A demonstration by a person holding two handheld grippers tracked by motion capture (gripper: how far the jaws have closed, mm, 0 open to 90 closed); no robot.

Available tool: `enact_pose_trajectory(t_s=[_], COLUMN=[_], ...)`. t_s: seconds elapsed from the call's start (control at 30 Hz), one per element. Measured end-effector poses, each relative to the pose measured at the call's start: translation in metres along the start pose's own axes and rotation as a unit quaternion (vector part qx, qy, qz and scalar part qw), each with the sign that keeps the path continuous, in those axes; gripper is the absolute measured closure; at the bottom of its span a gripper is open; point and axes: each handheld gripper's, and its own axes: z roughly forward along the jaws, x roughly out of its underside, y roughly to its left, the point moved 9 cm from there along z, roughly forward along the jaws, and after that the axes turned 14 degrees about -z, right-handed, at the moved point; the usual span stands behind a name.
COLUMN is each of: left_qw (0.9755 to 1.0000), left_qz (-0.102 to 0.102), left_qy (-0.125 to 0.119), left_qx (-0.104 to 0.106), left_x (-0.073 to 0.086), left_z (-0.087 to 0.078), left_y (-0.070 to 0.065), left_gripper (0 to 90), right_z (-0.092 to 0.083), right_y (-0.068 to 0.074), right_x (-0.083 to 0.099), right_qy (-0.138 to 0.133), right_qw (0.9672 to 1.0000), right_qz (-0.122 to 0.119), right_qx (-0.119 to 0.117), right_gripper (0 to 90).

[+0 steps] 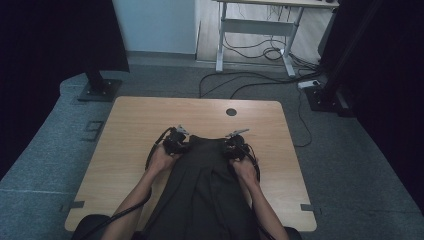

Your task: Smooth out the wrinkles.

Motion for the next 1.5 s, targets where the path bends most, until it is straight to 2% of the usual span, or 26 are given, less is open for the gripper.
enact_pose_trajectory(t_s=[0.3,0.43,0.6,0.67,0.77,0.83,0.93,1.03,1.17,1.33,1.5], left_qw=[0.9977,0.9951,0.9924,0.9902,0.9844,0.9811,0.9771,0.9738,0.9718,0.9731,0.9751], left_qz=[-0.008,-0.022,-0.015,-0.007,0.006,0.017,0.032,0.045,0.065,0.083,0.087], left_qy=[-0.066,-0.097,-0.122,-0.139,-0.176,-0.193,-0.21,-0.221,-0.225,-0.213,-0.201], left_qx=[-0.006,-0.004,-0.012,-0.012,-0.001,0.007,0.019,0.027,0.029,0.031,0.039], left_x=[-0.052,-0.073,-0.1,-0.112,-0.127,-0.13,-0.123,-0.11,-0.087,-0.057,-0.027], left_z=[-0.01,-0.014,-0.025,-0.037,-0.063,-0.078,-0.095,-0.108,-0.118,-0.12,-0.117], left_y=[0.013,0.021,0.021,0.018,0.011,0.005,-0.004,-0.012,-0.024,-0.033,-0.037], left_gripper=[85.2,85.2,85.5,85.5,85.6,85.5,85.4,85.4,85.3,85.1,85.0], right_z=[-0.005,-0.011,-0.02,-0.029,-0.054,-0.073,-0.097,-0.11,-0.117,-0.119,-0.12], right_y=[-0.032,-0.047,-0.064,-0.068,-0.07,-0.068,-0.057,-0.045,-0.027,-0.004,0.021], right_x=[-0.034,-0.052,-0.074,-0.084,-0.101,-0.11,-0.113,-0.108,-0.096,-0.073,-0.052], right_qy=[-0.039,-0.064,-0.082,-0.093,-0.124,-0.146,-0.165,-0.175,-0.182,-0.182,-0.179], right_qw=[0.999,0.9976,0.996,0.9949,0.9914,0.9885,0.9854,0.9833,0.9816,0.9816,0.9818], right_qz=[0.017,0.023,0.028,0.025,0.013,0.003,-0.017,-0.032,-0.047,-0.056,-0.063], right_qx=[0.013,0.015,0.023,0.029,0.039,0.042,0.041,0.038,0.032,0.015,-0.008], right_gripper=[77.4,77.6,78.0,78.2,78.7,79.5,80.5,81.1,81.6,82.0,82.3])
